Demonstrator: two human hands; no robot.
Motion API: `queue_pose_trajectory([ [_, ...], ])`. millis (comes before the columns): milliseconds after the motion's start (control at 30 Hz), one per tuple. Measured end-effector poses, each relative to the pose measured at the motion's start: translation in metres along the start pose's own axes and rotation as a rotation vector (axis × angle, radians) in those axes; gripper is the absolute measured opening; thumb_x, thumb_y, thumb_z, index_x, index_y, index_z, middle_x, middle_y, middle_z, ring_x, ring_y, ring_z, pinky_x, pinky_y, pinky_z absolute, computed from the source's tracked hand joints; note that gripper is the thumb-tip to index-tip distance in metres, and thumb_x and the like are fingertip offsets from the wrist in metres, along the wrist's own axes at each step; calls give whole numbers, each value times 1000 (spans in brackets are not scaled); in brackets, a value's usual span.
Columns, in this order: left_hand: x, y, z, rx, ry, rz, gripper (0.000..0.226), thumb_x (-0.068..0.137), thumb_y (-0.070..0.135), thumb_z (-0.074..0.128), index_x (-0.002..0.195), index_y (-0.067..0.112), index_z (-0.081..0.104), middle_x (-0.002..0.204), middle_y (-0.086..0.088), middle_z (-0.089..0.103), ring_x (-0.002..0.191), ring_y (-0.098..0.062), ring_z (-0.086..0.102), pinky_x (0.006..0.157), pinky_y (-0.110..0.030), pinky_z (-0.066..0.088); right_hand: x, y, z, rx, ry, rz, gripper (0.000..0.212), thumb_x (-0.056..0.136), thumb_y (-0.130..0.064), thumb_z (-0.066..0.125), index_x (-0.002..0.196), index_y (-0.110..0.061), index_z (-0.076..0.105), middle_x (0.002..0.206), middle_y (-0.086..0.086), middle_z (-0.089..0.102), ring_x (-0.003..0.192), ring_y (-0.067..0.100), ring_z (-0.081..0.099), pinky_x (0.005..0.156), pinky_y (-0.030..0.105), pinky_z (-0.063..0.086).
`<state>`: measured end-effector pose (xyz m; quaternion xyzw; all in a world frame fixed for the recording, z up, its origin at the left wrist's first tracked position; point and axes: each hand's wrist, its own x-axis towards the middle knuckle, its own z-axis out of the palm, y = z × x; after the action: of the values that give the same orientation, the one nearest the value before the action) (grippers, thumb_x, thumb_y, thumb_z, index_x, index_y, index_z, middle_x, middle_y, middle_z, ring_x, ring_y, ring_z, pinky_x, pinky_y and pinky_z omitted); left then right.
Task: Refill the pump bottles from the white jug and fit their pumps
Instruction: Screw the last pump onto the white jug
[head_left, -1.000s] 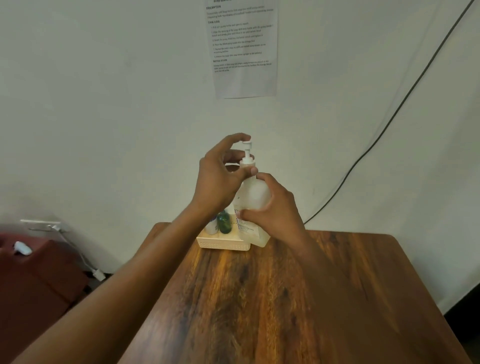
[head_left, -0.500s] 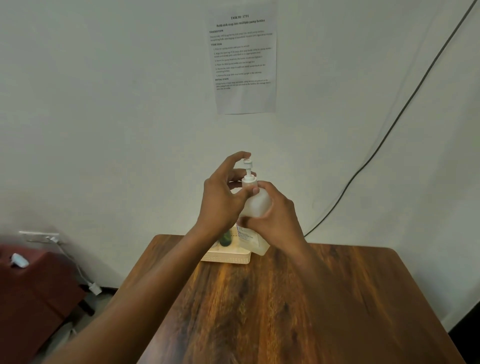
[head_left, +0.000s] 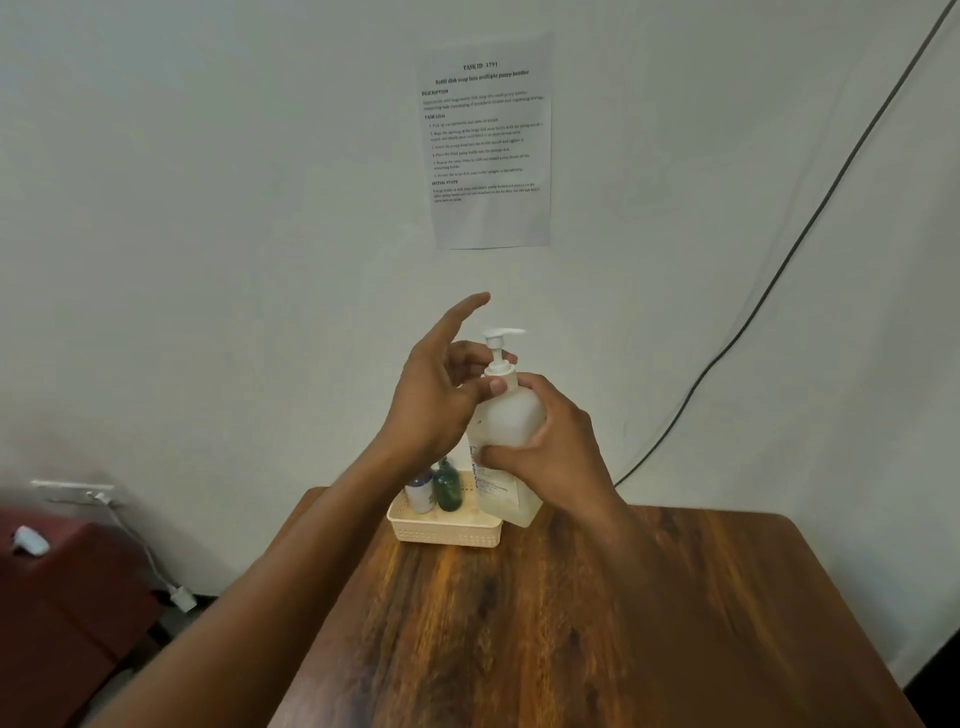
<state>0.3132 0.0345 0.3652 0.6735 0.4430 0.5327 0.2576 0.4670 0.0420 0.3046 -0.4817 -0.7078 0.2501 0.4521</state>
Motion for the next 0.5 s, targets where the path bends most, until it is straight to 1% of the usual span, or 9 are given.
queue_pose_trajectory([
  [67,3,1,-7,-118,-110,-46,83,94,-9,68,159,33,37,107,2,82,109,-10,76,88,-11,55,0,-2,-1,2,2,8,86,66,-48,91,139,-38,46,129,-12,60,109,11,59,92,37,57],
  [133,6,6,-11,-138,-169,-80,84,98,-3,67,162,35,30,115,4,81,114,-11,74,89,-11,54,2,-3,-1,9,7,9,85,67,-48,90,139,-38,45,129,-14,59,109,10,58,91,33,56],
  [200,9,11,-7,-22,-112,-57,84,95,14,76,161,39,31,115,6,78,112,-10,72,94,-16,54,4,-5,-2,5,13,6,84,68,-49,90,137,-41,43,129,-18,56,108,6,54,86,22,51],
  [267,10,13,0,102,21,-12,87,85,26,86,157,38,39,103,5,71,97,-10,68,93,-21,55,5,-7,-1,1,22,0,84,67,-49,90,136,-45,41,124,-24,51,107,3,50,78,12,42],
  [300,10,14,3,117,70,3,88,81,27,90,155,36,43,95,6,66,89,-9,64,89,-21,55,5,-9,-1,5,25,-2,85,66,-49,91,135,-46,41,122,-25,50,106,2,50,76,9,39],
  [333,10,14,4,101,86,9,89,79,24,91,154,35,45,88,8,64,83,-9,62,85,-22,55,5,-9,-1,12,25,-3,84,65,-49,91,134,-46,42,121,-25,50,104,2,52,75,9,39],
  [400,13,14,-1,14,19,-15,92,80,13,89,157,32,42,81,9,68,82,-8,67,83,-18,55,6,-9,-2,30,13,0,81,65,-48,91,131,-46,44,119,-24,53,99,2,55,75,12,43],
  [467,16,15,-8,-140,-138,-58,95,87,-3,79,163,28,31,85,6,78,93,-10,77,85,-16,57,6,-6,-5,64,-16,14,81,64,-47,91,131,-45,46,119,-21,56,100,2,57,76,15,47],
  [500,18,16,-12,-212,-216,-83,96,89,-10,73,165,26,25,92,3,81,100,-13,78,88,-19,58,6,-5,-6,81,-29,21,82,63,-47,92,131,-45,46,119,-21,57,102,5,59,76,17,49],
])
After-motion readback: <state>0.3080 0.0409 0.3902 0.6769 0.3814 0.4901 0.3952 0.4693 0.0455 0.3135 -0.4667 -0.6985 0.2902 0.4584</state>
